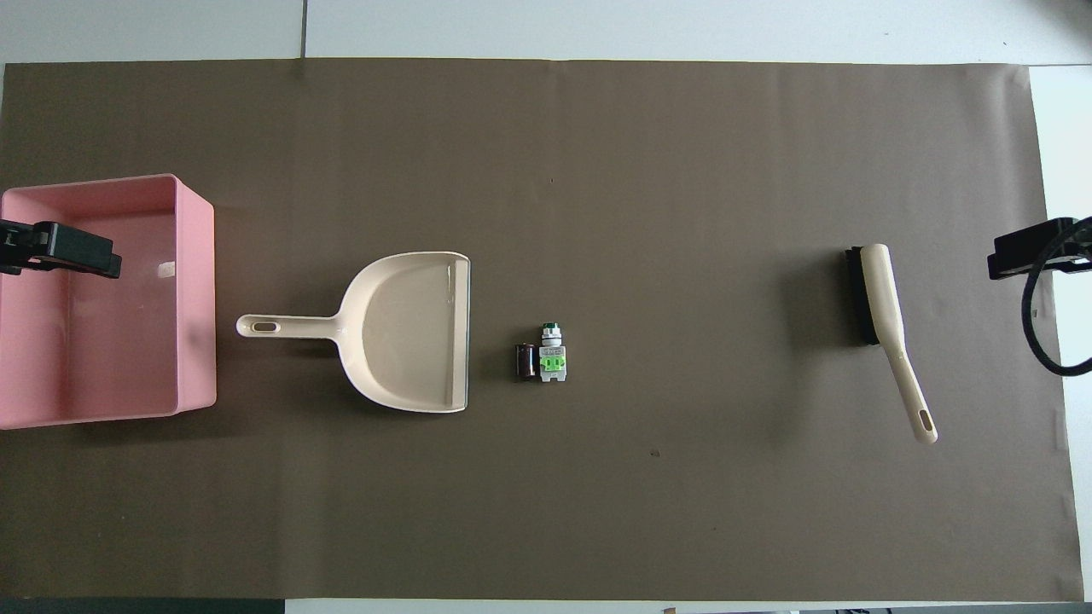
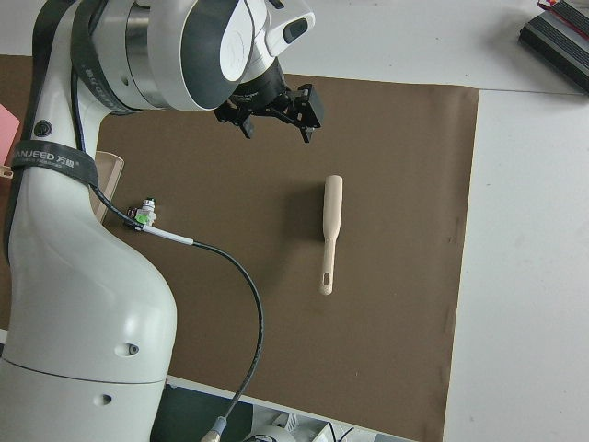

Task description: Clean e-waste and dump in bin

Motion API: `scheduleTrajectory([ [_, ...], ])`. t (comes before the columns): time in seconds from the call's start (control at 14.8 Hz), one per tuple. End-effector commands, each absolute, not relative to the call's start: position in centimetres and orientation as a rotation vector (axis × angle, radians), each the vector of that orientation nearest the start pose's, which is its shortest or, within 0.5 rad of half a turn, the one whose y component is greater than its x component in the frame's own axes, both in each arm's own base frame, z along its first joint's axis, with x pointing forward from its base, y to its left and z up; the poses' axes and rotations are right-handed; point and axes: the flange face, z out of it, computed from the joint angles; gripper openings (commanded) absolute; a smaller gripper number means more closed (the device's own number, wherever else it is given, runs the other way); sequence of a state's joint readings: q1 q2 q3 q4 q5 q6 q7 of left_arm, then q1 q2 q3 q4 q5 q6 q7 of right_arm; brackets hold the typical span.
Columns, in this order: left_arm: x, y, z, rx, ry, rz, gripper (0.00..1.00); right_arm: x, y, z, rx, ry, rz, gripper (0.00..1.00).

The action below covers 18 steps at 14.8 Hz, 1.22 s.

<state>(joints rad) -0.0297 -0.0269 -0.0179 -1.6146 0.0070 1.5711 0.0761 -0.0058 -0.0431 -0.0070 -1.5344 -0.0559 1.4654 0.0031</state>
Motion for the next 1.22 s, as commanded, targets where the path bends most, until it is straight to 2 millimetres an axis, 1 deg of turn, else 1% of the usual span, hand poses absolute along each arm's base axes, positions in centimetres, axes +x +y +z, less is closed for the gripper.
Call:
scheduleTrajectory([
  [0.0, 53.88, -2.16, 61.94, -3.142, 0.181, 0.036, 0.99, 52.74, -1.36, 65.32, -3.175, 0.021, 0.035, 0.99],
  [0.41, 53.88, -2.16, 61.94, -3.142, 0.181, 0.036, 0.99, 52.75, -1.42, 65.35, -3.165, 0.034, 0.020, 0.99],
  [0.54, 53.88, -2.16, 61.94, -3.142, 0.181, 0.036, 0.99, 53.02, -1.42, 64.64, -3.166, 0.021, -0.011, 0.99],
  [1.15, 53.88, -2.16, 61.94, -3.142, 0.178, 0.036, 0.99, 52.81, -1.48, 64.59, -3.164, 0.018, -0.007, 0.99],
])
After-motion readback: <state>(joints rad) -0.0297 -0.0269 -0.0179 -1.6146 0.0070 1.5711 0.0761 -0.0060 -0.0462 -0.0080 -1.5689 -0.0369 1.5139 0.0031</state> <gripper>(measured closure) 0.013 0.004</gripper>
